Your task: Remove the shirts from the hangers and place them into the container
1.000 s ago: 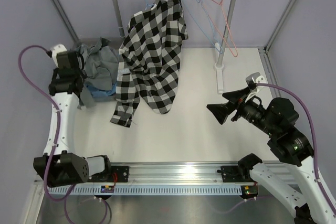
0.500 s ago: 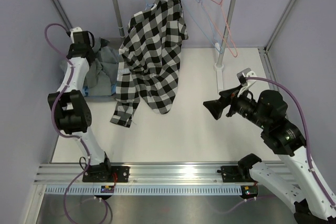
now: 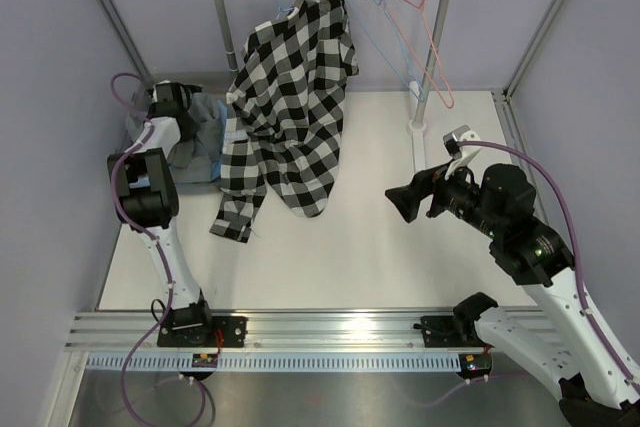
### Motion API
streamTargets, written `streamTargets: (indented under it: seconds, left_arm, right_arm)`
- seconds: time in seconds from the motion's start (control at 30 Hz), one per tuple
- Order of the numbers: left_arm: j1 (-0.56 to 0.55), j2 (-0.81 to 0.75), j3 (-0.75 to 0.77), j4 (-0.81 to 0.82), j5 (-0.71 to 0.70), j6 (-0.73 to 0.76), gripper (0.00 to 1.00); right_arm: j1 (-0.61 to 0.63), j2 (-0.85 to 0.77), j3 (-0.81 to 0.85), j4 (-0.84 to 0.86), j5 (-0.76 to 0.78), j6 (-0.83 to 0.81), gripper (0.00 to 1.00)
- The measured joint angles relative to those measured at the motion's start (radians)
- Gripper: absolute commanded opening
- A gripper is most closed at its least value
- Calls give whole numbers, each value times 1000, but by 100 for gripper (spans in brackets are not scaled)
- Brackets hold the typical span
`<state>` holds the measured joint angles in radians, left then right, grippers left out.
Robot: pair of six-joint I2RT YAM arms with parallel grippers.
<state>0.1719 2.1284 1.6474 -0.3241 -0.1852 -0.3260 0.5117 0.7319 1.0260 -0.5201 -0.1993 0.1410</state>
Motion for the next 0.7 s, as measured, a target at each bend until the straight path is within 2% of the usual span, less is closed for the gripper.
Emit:
streamTargets:
  seconds: [0.07, 0.1, 0.23, 0.33, 0.53, 0.7]
  left_arm:
    - [2, -12, 6, -13, 10, 2, 50]
    - [3, -24, 6, -23, 14, 0, 64]
    - [3, -161, -18, -74, 26, -9, 82]
    - [3, -322, -47, -98, 49, -16, 87]
    - [-26, -628, -55, -77, 176, -4, 89]
    - [-126, -729, -55, -77, 308, 42, 91]
  right_arm:
    - [0, 0, 0, 0, 0, 0, 99]
    - [0, -1, 0, 0, 0, 0, 99]
    - [0, -3, -5, 2, -1, 0, 100]
    - [0, -5, -8, 2, -2, 0, 100]
    - [0, -29, -12, 2, -2, 1, 99]
    - [0, -47, -17, 7, -3, 1, 99]
